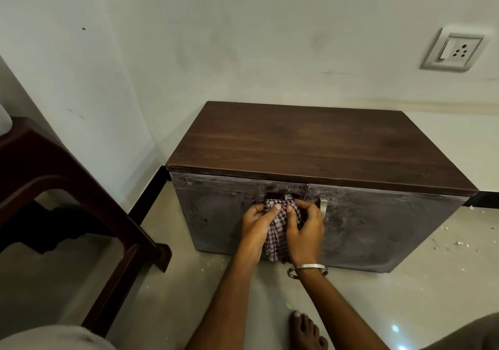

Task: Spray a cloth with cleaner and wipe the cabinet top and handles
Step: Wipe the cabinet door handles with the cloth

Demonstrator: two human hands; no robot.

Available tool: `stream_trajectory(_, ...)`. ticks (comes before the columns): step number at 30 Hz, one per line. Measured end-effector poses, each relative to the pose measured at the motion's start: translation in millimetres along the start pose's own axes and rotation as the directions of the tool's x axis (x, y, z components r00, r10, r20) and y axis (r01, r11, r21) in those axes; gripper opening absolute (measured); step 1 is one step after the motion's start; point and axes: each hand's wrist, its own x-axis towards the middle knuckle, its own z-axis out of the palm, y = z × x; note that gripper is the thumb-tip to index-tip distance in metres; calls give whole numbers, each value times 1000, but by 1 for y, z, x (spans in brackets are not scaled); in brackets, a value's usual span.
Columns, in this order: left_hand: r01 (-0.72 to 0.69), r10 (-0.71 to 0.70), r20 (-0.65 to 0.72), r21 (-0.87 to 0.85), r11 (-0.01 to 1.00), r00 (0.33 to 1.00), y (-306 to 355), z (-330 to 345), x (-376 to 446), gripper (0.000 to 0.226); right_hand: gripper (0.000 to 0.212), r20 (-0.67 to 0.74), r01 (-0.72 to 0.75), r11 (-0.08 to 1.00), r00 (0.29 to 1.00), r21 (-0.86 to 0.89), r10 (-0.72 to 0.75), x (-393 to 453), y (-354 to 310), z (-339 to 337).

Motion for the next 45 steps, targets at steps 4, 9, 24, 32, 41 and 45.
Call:
stream_trajectory(4,-2,2,15,23,1000,1000,-5,-3,0,20,16,15,-20,1000,1000,18,20,-8,9,1)
stream_trajectory(9,-6,19,-74,166,986,997,-20,-6,3,23,14,86,-78,997,993,-15,79,-14,31,6)
stream_trajectory(24,109,-66,-140,319,941,988,-16,-1,6,20,15,97,-264,964,959,-38,267,-5,35,8)
stream_trajectory(32,182,-203,128,156,971,971,-6,13,-16,13,17,-50,-128,991,990,26,129,-14,8,-29)
stream_trajectory(41,156,-166,204,67,986,965,7,57,-29,17,17,-171,-105,989,978,108,122,16,0,-58)
stream_trajectory(45,133,-139,113,55,990,984,5,70,-24,21,19,-140,-157,982,975,109,172,33,0,-60)
